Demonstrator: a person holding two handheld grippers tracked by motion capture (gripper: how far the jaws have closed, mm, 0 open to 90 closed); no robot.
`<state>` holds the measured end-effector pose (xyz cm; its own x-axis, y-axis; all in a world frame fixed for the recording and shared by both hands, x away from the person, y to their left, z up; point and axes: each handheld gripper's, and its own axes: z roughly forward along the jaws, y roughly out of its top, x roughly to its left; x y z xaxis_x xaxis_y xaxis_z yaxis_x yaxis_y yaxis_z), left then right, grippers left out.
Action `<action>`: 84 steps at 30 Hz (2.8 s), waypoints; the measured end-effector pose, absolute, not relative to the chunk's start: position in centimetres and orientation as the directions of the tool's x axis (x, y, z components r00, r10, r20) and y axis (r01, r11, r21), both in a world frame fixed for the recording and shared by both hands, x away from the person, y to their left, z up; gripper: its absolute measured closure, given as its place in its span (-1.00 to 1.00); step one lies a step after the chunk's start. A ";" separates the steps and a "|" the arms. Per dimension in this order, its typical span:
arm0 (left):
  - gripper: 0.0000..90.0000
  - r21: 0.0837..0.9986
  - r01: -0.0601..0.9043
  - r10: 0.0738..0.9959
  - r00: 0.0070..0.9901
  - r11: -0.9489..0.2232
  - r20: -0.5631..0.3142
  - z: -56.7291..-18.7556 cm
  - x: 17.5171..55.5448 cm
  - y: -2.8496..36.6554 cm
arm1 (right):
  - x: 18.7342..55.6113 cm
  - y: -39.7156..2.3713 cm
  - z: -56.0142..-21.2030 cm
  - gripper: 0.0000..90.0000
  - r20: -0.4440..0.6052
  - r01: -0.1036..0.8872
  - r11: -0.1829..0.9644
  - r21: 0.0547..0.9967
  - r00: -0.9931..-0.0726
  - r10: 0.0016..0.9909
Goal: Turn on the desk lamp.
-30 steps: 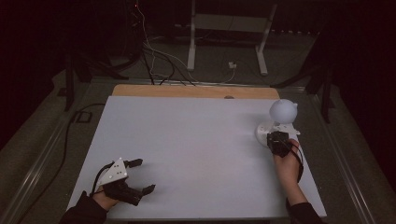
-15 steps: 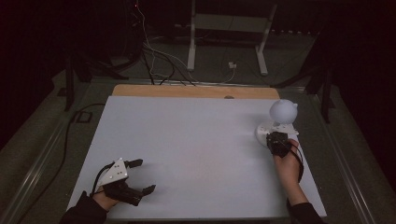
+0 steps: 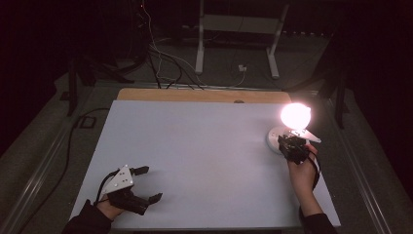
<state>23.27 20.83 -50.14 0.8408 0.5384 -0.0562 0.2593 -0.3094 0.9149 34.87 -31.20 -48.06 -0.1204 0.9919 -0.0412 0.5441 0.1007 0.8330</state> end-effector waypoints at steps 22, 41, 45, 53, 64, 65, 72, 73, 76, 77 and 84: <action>-0.99 0.915 0.263 0.540 0.840 -0.306 -0.061 -50.1 23.3 20.9 | 32.8 -30.0 -46.5 -0.78 0.119 0.481 0.062 0.874 -0.337 0.934; -0.99 0.916 0.262 0.539 0.840 -0.304 -0.061 -50.1 23.2 20.9 | 31.7 -29.0 -45.8 -1.00 0.089 0.472 0.184 0.862 -0.498 0.862; -0.99 0.916 0.263 0.538 0.840 -0.302 -0.063 -50.1 23.2 21.0 | 31.1 -28.9 -45.8 -1.00 0.077 0.468 0.201 0.861 -0.510 0.857; -0.99 0.915 0.265 0.538 0.841 -0.305 -0.064 -50.1 23.3 20.9 | 29.7 -28.9 -46.4 -1.00 0.084 0.454 0.213 0.865 -0.551 0.830; -0.99 0.915 0.264 0.537 0.841 -0.306 -0.063 -50.1 23.3 20.9 | 27.9 -28.8 -48.4 -1.00 0.073 0.448 0.265 0.854 -0.608 0.790; -0.99 0.916 0.264 0.537 0.841 -0.303 -0.065 -50.1 23.3 20.9 | 27.5 -28.8 -48.7 -1.00 0.073 0.446 0.273 0.852 -0.617 0.783; -0.99 0.914 0.266 0.535 0.842 -0.306 -0.066 -50.1 23.3 20.9 | 26.1 -29.0 -49.9 -1.00 0.056 0.459 0.320 0.829 -0.638 0.768; -0.99 0.913 0.266 0.535 0.842 -0.308 -0.064 -50.1 23.3 20.9 | 25.9 -29.1 -50.0 -1.00 0.058 0.463 0.323 0.825 -0.639 0.767; -0.99 0.914 0.264 0.535 0.843 -0.308 -0.064 -50.1 23.2 20.9 | 25.4 -29.3 -50.2 -1.00 0.050 0.463 0.337 0.819 -0.644 0.764; -0.99 0.915 0.266 0.535 0.842 -0.303 -0.067 -50.1 23.2 20.9 | 25.2 -29.5 -50.4 -1.00 0.044 0.458 0.344 0.820 -0.649 0.759; -0.99 0.914 0.267 0.535 0.842 -0.306 -0.067 -50.1 23.3 20.8 | 23.9 -30.4 -51.3 -1.00 0.031 0.474 0.369 0.799 -0.646 0.763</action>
<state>23.27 20.84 -50.14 0.8424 0.5347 -0.0673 0.2674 -0.3062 0.9136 23.88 -30.42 -51.32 -0.6462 0.7626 0.0311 0.4741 0.3691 0.7994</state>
